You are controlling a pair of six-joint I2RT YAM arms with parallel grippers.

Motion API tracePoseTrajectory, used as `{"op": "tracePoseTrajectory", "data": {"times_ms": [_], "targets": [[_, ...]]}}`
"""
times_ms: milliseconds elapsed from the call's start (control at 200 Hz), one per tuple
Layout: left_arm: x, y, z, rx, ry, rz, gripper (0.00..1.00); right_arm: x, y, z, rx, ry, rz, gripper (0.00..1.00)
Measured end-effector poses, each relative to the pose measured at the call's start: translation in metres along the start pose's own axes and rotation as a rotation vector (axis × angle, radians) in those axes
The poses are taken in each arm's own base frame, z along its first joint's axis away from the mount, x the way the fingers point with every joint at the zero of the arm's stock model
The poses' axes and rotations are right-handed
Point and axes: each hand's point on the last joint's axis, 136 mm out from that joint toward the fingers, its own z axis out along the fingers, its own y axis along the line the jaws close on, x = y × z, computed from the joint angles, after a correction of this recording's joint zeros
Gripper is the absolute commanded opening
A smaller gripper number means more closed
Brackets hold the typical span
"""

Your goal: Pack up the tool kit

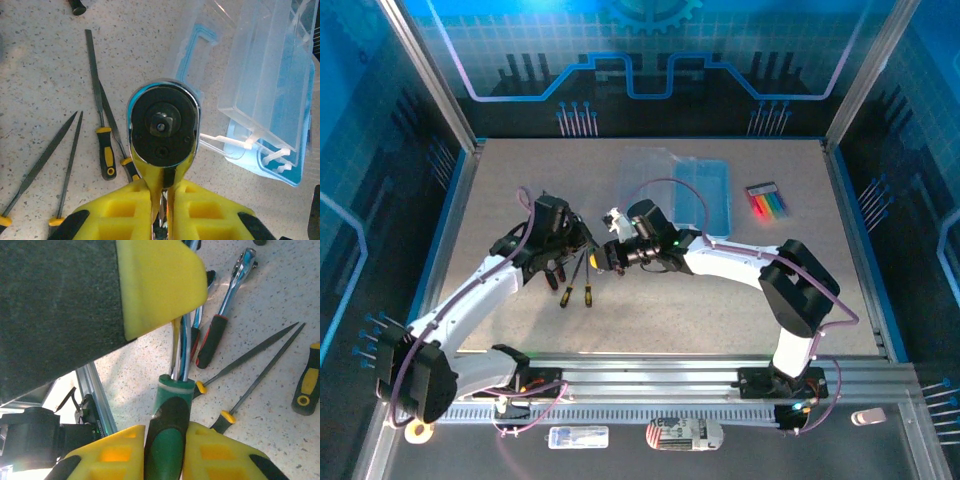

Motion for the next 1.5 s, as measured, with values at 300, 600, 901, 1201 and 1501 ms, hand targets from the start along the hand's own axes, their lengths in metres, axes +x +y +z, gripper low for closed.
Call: {"op": "tracePoseTrajectory", "data": {"times_ms": [300, 600, 901, 1201, 1501], "targets": [[-0.019, -0.017, -0.03, 0.101, -0.095, 0.04, 0.79, -0.002, -0.002, 0.0, 0.009, -0.014, -0.002, 0.14], [-0.044, 0.002, -0.078, 0.116, -0.245, 0.016, 0.99, 0.005, -0.008, -0.013, 0.061, -0.007, -0.004, 0.14], [0.023, 0.055, -0.053, 0.086, -0.075, -0.047, 0.99, -0.042, -0.024, -0.086, 0.156, -0.104, -0.022, 0.16], [0.039, 0.059, -0.056, 0.131, -0.037, -0.067, 0.99, -0.091, -0.116, -0.193, 0.41, -0.299, 0.101, 0.16], [0.047, 0.064, -0.045, 0.105, 0.01, -0.072, 0.99, -0.081, -0.206, -0.235, 0.59, -0.321, 0.251, 0.16]]}}
